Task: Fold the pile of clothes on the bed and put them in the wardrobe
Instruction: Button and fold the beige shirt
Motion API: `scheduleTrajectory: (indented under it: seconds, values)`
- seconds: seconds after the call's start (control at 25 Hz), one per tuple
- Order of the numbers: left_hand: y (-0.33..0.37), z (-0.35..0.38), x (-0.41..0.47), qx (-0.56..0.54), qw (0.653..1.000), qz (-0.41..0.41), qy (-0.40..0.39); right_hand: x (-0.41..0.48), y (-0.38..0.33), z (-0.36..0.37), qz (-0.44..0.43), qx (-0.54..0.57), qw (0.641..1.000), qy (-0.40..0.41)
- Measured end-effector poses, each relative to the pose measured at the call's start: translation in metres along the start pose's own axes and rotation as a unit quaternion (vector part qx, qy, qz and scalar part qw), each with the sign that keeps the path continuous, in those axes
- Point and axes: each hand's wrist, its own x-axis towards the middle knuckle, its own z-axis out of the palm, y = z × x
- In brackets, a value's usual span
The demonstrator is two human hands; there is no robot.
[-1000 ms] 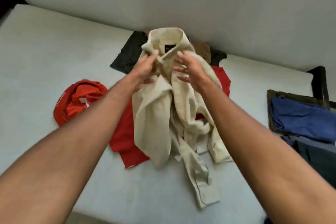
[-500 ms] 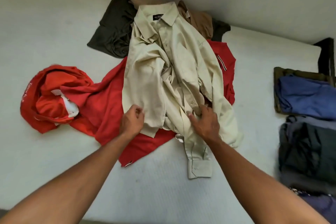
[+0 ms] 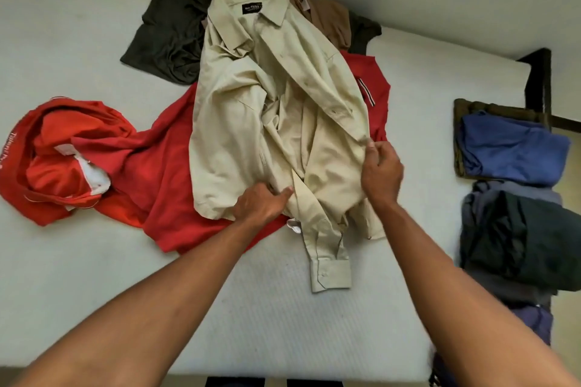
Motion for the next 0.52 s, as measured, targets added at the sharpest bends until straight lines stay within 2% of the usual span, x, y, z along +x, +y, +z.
scheduleTrajectory:
  seconds: [0.12,0.2,0.28,0.4,0.44,0.52]
  values:
    - [0.000,0.012,0.002,-0.071,0.997,0.010,0.033,0.034,0.026,-0.034,0.093,-0.032,0.993,0.068]
    - [-0.017,0.012,-0.004,-0.201,0.978,0.037,0.030,0.045,0.031,-0.046,0.145,0.026,0.987,0.068]
    - [-0.048,0.003,-0.021,-0.254,0.963,0.064,0.060,0.037,0.029,-0.047,0.150,0.084,0.985,0.010]
    - [-0.101,-0.013,-0.053,-0.215,0.958,0.075,0.177,-0.002,0.032,-0.045,0.113,0.121,0.976,-0.143]
    - [-0.115,-0.019,-0.064,-0.211,0.950,0.060,0.220,-0.015,0.034,-0.045,0.082,0.087,0.972,-0.203]
    - [-0.134,-0.030,-0.077,-0.231,0.924,-0.007,0.305,-0.037,0.042,-0.047,-0.015,-0.071,0.955,-0.289]
